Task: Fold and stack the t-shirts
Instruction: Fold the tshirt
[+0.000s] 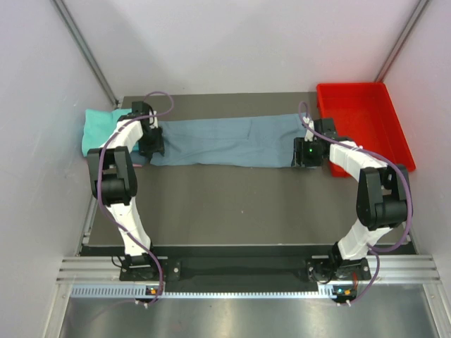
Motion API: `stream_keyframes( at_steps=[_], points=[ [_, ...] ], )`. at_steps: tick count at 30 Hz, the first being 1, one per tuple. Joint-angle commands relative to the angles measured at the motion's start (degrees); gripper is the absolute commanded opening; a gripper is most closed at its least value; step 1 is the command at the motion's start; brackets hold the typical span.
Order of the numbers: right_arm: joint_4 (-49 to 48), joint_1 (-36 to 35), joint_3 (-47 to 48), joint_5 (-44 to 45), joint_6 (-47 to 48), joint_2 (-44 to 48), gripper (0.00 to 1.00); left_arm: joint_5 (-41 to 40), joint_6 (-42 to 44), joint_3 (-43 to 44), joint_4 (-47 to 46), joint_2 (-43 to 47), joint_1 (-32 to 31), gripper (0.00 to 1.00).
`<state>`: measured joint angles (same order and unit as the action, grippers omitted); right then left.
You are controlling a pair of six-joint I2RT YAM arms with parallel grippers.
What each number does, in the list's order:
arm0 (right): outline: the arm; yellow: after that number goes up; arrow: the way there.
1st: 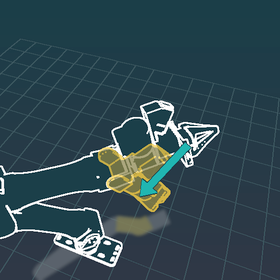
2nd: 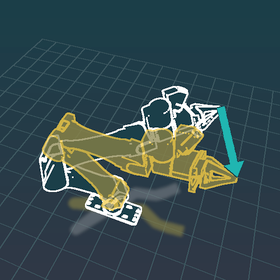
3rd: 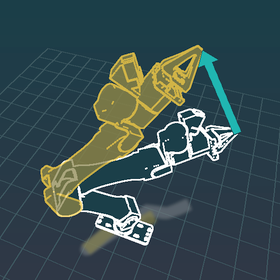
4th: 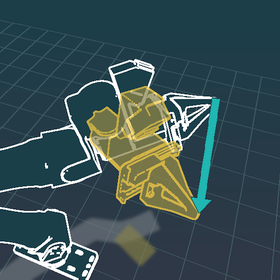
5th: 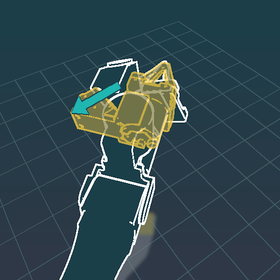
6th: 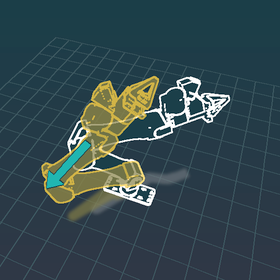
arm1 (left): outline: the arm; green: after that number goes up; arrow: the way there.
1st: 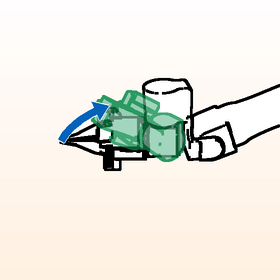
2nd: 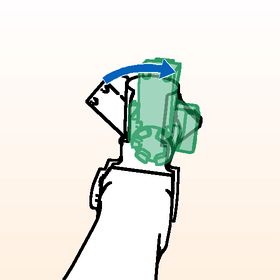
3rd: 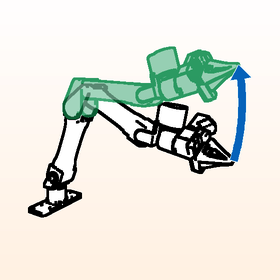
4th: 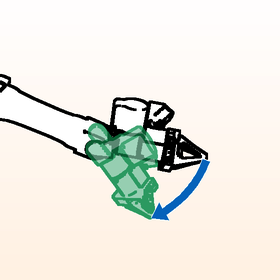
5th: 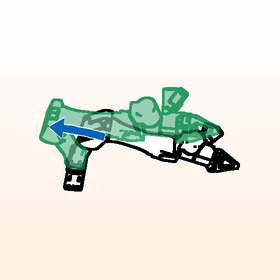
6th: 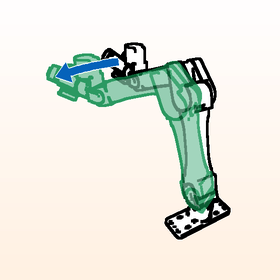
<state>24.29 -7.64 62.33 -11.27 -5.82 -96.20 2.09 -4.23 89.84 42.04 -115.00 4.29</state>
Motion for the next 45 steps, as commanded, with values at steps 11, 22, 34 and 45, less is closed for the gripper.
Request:
stream_keyframes(
  at_steps=[11,22,34,45],
  points=[
    [-3.2,0.87,-0.71,0.81,0.73,1.63,0.58,-7.1,2.29,0.42,-0.73,-2.16,-0.51,0.51],
    [-3.2,1.4,-0.98,2.48,1.96,1.55,0.58,-5.78,3.17,-1.86,-0.29,-2.51,-2.62,0.35],
    [-2.32,3.33,-3.96,6.43,3.36,4.62,0.58,-4.9,3.35,-4.06,-0.12,-0.23,-3.24,0.0],
    [-5.31,4.47,-6.61,8.54,3.19,4.54,0.58,-5.16,3.09,-7.75,-0.82,3.73,-3.15,0.0]
  ],
)
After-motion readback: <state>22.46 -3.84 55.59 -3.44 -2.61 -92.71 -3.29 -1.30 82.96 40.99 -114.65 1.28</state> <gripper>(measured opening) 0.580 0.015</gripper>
